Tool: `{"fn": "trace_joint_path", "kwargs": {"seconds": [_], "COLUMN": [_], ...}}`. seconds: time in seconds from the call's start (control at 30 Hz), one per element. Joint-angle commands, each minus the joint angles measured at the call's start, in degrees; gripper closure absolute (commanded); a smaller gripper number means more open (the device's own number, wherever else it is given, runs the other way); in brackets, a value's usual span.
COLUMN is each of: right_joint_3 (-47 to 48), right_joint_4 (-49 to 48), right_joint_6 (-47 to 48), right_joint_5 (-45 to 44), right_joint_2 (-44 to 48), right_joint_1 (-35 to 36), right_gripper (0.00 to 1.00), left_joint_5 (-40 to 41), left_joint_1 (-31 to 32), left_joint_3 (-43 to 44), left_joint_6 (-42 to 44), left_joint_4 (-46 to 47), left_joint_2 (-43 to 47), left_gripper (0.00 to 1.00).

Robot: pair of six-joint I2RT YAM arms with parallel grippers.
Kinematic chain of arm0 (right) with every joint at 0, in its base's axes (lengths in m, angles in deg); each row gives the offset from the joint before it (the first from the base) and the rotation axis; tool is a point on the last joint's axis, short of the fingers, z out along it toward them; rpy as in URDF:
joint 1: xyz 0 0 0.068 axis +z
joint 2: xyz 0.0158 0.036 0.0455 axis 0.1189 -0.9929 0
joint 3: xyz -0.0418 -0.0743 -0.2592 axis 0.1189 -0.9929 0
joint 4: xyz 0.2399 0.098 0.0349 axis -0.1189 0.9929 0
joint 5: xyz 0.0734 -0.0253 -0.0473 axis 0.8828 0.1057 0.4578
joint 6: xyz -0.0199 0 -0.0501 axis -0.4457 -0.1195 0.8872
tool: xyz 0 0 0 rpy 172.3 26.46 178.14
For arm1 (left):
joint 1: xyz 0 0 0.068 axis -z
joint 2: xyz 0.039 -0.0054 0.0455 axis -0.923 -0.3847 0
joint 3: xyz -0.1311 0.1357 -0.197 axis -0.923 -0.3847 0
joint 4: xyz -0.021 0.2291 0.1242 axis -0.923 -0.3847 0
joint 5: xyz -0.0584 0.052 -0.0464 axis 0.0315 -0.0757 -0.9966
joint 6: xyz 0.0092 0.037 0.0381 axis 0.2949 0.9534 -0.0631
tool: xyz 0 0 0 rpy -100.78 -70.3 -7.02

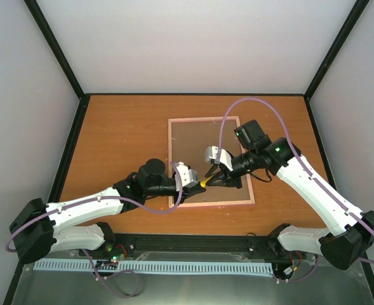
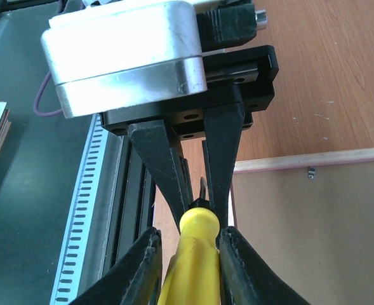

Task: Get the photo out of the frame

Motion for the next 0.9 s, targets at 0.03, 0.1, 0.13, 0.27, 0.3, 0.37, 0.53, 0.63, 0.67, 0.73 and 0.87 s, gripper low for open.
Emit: {"fn": "trace_joint_path", "kwargs": {"seconds": [0.03,0.1,0.13,0.27,0.3,0.37,0.53,0.63,0.67,0.73,0.87], "right_joint_3": [-1.14,-1.36,-1.39,-1.59,-1.66,-1.76,-1.68,-1.63,-1.55,-1.89,-3.23], "right_joint_4": [-0.06,-0.28,-0.32,-0.25,-0.24,-0.22,-0.08,-0.19,-0.40,-1.64,-3.82], "right_joint_6": [-0.33,-0.31,-0.28,-0.16,-0.16,-0.09,-0.07,-0.79,-1.43,-2.92,-4.03], "right_joint_5": [-0.89,-1.28,-1.48,-2.18,-2.20,-2.25,-2.29,-2.58,-2.86,-4.13,-2.12], "right_joint_2": [0.11,0.10,0.11,-0.08,0.01,0.02,0.08,0.39,0.60,1.30,2.72], "right_joint_1": [1.46,1.64,1.75,1.99,2.06,2.09,2.13,2.14,2.06,1.30,-7.19], "right_gripper": [0.76,0.76,0.76,0.73,0.74,0.78,0.93,0.97,0.97,0.97,0.97], "left_joint_5": [0.44,0.59,0.62,0.85,0.84,0.88,1.63,6.28,9.26,17.19,35.38], "left_joint_1": [-0.67,-0.67,-0.68,-0.67,-0.66,-0.71,-0.76,-0.76,-0.76,-0.76,-0.76], "left_joint_3": [2.04,2.02,1.99,1.92,1.88,1.94,2.04,2.20,2.65,3.79,8.70], "left_joint_6": [-0.62,-0.62,-0.62,-0.62,-0.62,-0.70,-0.85,-2.88,-4.28,-7.47,-17.66], "left_joint_4": [1.86,1.80,1.84,1.85,1.85,1.84,1.85,1.94,1.50,-0.16,-10.64], "left_joint_2": [0.52,0.55,0.64,0.68,0.70,0.70,0.70,0.95,1.04,1.28,1.16], "left_gripper": [0.99,0.99,0.99,0.99,0.99,0.99,0.99,0.92,0.75,0.39,0.28]}}
